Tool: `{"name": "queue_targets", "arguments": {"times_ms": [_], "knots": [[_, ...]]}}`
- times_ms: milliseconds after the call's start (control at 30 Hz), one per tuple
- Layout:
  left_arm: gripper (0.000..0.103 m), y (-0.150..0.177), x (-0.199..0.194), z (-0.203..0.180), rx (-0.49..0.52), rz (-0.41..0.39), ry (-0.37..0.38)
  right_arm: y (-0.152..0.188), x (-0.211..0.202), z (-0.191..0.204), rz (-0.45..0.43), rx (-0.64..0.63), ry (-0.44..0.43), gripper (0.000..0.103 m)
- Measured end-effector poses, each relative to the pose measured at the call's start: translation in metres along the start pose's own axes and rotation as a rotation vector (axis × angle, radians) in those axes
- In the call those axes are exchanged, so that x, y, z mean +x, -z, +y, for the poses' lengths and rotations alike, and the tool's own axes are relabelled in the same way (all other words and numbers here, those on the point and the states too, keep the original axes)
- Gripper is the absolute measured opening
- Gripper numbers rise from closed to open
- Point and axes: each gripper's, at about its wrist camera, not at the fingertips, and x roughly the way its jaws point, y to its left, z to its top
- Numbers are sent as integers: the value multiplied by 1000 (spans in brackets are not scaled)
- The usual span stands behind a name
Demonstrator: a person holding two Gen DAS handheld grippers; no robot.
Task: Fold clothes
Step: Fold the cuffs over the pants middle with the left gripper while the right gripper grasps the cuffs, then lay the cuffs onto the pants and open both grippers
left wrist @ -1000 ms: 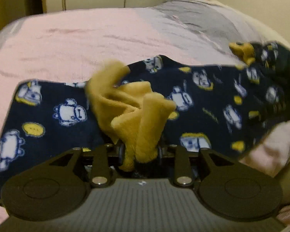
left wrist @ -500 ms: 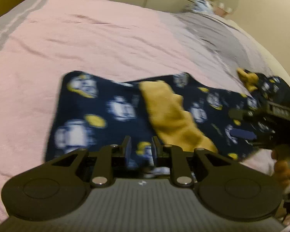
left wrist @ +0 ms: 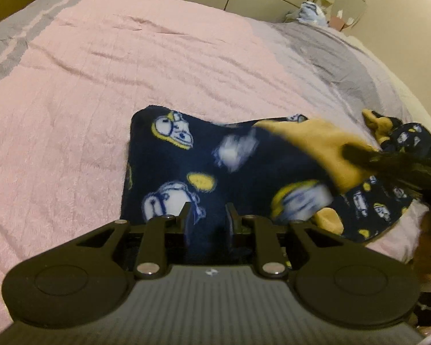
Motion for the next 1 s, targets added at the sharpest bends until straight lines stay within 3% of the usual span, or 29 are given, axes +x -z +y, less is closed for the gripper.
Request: {"name": "queue_targets", "arguments": {"times_ms": [167,267,400,433,567,700,800,867,900,1000], "knots": [[17,3,14,6,-4,46,9,14,-17,-9,-40,-12,66,6],[17,6,18,7,16,60,-9,12,-8,-31,-4,153,24,11],[17,7,17,12,3,67,-14,15,-28,-39,-60,186,-15,69],[17,7,16,13,0,66,-15,18,-33,-41,-86,174,-10,71],[17,6,17,11,-8,59,-22,9,-30,-55,-88,156,-107,71],[17,7,18,11,-18,58,-34,-1,3,-56,-29,158,-156,70],[18,8,18,12,-21,55,-41,-7,16,-48,2,126,-197,44],[18,7,20,13,-32,59,-47,-11,22,-37,14,93,-201,35],[18,6,21,13,-37,60,-50,-12,21,-33,14,80,-187,22],[18,2,20,10,-39,48,-49,-23,9,-11,-59,-30,-160,17]]}}
